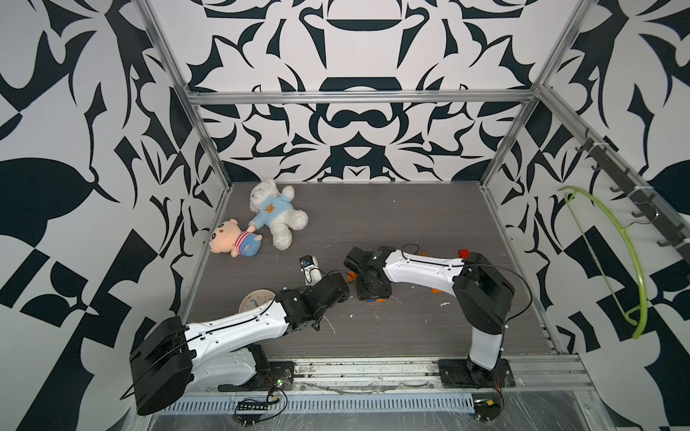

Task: Assemble the number 5 with lego
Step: Assemble the lego brick with the lego brick.

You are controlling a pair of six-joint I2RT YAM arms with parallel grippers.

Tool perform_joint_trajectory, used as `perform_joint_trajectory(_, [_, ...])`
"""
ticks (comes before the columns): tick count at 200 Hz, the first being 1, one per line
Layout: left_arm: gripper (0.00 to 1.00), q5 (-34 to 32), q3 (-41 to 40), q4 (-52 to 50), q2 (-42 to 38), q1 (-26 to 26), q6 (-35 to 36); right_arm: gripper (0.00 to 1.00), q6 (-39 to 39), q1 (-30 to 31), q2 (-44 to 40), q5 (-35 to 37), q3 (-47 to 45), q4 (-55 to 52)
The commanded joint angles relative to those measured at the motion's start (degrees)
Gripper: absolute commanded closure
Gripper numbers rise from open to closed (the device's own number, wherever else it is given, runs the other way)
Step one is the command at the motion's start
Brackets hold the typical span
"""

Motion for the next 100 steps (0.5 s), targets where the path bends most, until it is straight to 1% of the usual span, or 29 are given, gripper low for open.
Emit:
perform_joint_trajectory(1, [0.01,-0.4,1.8,-1.0,0.8,0.0,0.7,0.50,-1.0,-0.3,-3.6,1.4,-0.1,-1.6])
perform_joint_trajectory(19, [0.01,-0.2,1.9,-0.8,1.2,0.1,0.7,0.50,-1.4,-0.1,-4.2,1.9,-0.1,-1.6])
perform_joint_trajectory(46, [0.01,-0.1,2.3,-0.5,1.5,0.1,0.9,0.57,-2.2,0.0,-4.7,2.3,0.0,-2.0])
perform_joint_trajectory(100, [0.01,0.1,2.8,-0.5,2.5,0.0,1.2,0.61,-2.4,0.1,-4.0,1.8,-0.1,-2.1])
